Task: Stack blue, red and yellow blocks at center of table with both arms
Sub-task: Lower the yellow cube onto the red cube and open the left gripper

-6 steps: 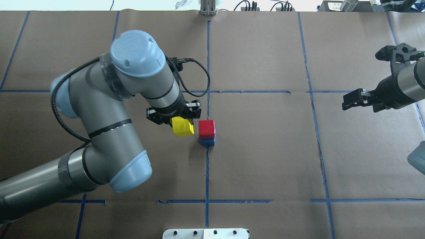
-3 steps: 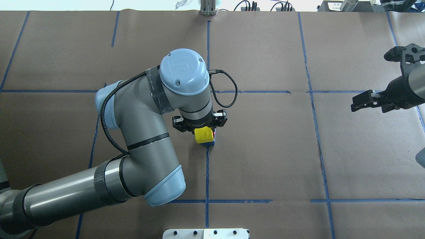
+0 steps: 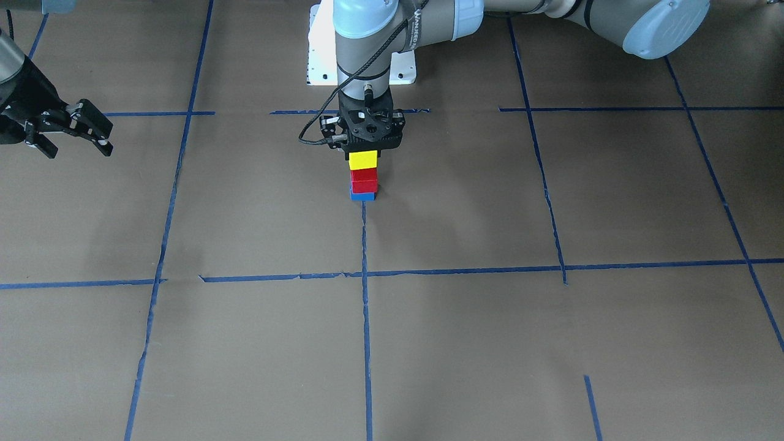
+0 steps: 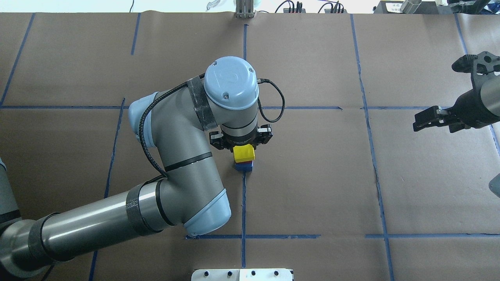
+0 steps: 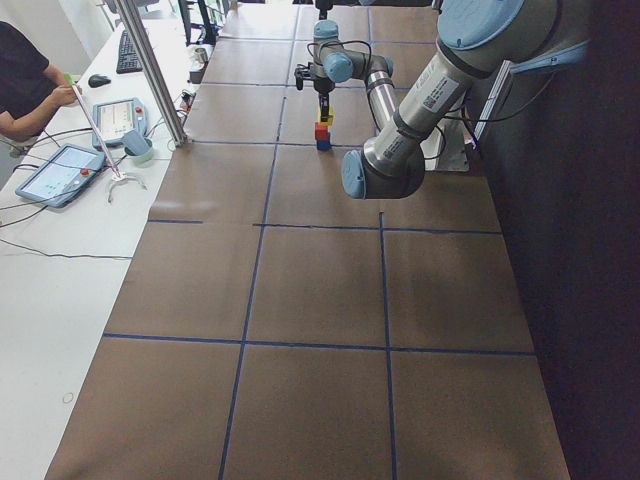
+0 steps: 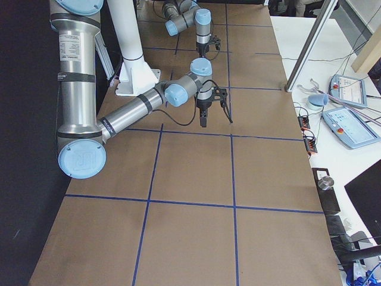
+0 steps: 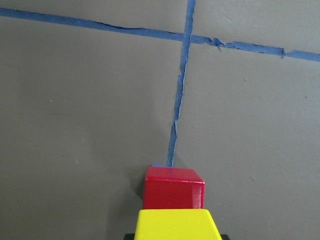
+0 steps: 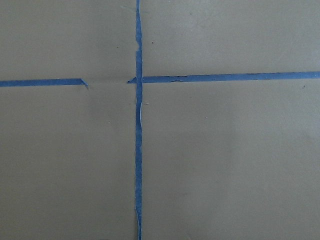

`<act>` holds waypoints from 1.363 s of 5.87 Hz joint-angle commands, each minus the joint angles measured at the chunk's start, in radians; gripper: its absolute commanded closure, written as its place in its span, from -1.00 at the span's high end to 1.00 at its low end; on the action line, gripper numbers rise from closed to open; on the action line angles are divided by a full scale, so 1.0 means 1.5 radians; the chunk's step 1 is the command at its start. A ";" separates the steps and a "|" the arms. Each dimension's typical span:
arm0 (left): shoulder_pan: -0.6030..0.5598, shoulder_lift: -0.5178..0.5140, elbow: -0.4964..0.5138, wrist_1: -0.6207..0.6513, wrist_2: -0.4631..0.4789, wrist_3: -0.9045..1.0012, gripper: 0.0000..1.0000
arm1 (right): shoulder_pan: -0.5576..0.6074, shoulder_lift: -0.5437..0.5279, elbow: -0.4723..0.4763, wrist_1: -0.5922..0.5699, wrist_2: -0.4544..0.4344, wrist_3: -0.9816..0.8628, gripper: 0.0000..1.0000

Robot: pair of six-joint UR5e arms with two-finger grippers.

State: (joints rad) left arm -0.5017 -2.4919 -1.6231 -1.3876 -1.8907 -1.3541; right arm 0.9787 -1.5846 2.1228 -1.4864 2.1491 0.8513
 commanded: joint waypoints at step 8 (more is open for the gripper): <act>0.000 -0.006 0.028 -0.009 0.010 0.007 -0.42 | -0.002 0.002 -0.010 0.000 -0.002 0.002 1.00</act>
State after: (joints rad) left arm -0.5028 -2.5002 -1.5824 -1.3994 -1.8753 -1.3438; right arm 0.9756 -1.5819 2.1087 -1.4864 2.1471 0.8534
